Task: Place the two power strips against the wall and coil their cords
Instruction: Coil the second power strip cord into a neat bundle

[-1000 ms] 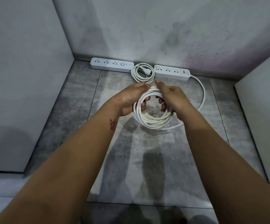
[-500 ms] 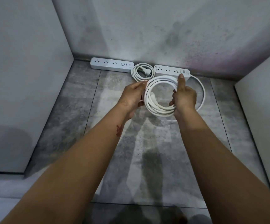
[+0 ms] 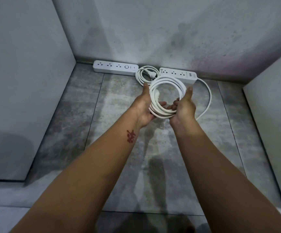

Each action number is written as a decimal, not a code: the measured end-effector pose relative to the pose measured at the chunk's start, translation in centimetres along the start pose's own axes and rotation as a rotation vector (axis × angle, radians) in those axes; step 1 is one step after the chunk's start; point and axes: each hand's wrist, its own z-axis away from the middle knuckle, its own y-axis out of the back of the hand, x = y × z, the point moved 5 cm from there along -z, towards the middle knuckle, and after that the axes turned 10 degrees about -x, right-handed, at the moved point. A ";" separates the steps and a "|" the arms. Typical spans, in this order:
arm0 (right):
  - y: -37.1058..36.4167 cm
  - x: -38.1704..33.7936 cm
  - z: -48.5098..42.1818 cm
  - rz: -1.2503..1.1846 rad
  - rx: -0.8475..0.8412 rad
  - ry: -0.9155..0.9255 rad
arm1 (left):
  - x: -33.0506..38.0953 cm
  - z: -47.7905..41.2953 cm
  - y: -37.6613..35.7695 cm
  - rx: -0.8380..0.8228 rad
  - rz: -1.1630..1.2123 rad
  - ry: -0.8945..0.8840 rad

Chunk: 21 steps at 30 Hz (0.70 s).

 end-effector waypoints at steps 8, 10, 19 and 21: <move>1.8 -0.8 -1.6 0.566 -0.043 0.018 | 0.8 -0.7 1.0 0.068 -0.123 -0.122; 2.3 -2.0 -1.4 0.723 -0.038 0.083 | 1.2 -0.9 1.0 0.038 -0.217 -0.118; 0.1 -6.7 0.3 0.906 -0.441 0.335 | 0.7 -1.2 -2.7 -0.190 -0.604 -0.067; 0.5 -6.6 0.5 0.951 -0.495 0.272 | 0.7 -1.3 -3.3 -0.193 -0.641 -0.074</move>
